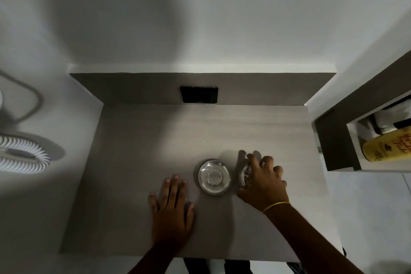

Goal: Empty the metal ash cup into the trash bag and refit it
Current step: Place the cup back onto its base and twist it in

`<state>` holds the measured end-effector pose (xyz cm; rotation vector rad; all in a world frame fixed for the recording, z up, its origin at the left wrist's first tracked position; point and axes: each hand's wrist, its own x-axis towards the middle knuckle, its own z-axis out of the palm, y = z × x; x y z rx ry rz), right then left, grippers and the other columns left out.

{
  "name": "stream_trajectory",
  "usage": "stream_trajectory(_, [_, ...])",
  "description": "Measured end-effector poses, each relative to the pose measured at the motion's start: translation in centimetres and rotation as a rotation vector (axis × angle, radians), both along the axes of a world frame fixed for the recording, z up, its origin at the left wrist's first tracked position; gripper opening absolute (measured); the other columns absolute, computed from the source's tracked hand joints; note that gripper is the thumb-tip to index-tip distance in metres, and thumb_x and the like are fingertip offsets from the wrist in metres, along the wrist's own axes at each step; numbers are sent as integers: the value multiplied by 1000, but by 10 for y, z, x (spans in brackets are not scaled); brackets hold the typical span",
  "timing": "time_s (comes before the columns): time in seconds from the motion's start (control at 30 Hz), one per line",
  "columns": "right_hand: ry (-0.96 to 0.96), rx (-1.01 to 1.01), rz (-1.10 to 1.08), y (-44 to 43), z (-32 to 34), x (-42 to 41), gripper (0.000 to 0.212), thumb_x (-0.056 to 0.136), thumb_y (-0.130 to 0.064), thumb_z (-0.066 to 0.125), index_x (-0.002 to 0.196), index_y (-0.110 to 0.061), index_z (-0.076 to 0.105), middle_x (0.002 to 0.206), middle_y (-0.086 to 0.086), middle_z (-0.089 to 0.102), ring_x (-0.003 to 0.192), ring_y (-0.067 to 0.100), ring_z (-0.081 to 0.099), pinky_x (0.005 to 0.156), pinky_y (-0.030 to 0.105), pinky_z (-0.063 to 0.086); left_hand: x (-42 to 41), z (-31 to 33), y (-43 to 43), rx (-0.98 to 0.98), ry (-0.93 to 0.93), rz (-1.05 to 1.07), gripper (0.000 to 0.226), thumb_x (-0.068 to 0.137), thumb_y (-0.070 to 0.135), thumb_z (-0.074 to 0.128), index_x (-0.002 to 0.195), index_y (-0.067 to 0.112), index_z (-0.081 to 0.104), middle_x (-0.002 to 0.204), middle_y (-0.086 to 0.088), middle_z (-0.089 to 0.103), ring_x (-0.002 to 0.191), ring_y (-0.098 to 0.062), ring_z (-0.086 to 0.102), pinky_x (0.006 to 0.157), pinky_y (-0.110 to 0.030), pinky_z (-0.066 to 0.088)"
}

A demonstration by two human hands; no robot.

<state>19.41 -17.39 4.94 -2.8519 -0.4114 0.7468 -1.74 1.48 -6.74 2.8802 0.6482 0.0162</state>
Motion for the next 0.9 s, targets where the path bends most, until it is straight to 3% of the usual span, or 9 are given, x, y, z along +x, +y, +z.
stream_trajectory(0.17, [-21, 100, 147, 45, 13, -21, 98, 55, -61, 75, 141, -31, 40, 131, 5, 39, 118, 36, 46, 85, 57, 59, 0, 5, -1, 9, 29, 3, 69, 102, 50, 44, 162, 16, 46, 176, -10, 35, 164, -34, 29, 122, -74, 26])
stream_trajectory(0.33, [-11, 54, 279, 80, -1, -35, 100, 56, -49, 78, 144, -32, 34, 138, 7, 37, 122, 37, 42, 86, 53, 57, -6, 6, -1, -7, 43, 18, 70, 103, 51, 44, 164, 18, 42, 177, -11, 32, 164, -34, 29, 121, -75, 28])
stream_trajectory(0.63, [-59, 32, 371, 88, -21, -30, 109, 55, -54, 80, 149, -35, 30, 147, 8, 32, 128, 40, 40, 89, 53, 55, 3, 10, 0, -39, 72, 15, 73, 103, 53, 43, 168, 21, 35, 179, -9, 26, 167, -32, 20, 125, -76, 23])
stream_trajectory(0.9, [-18, 31, 417, 89, -27, -32, 109, 60, -46, 83, 154, -37, 29, 152, 9, 26, 135, 42, 34, 97, 55, 51, 0, 10, -2, -20, 67, 7, 72, 102, 51, 47, 167, 21, 38, 179, -9, 28, 166, -32, 22, 123, -75, 26])
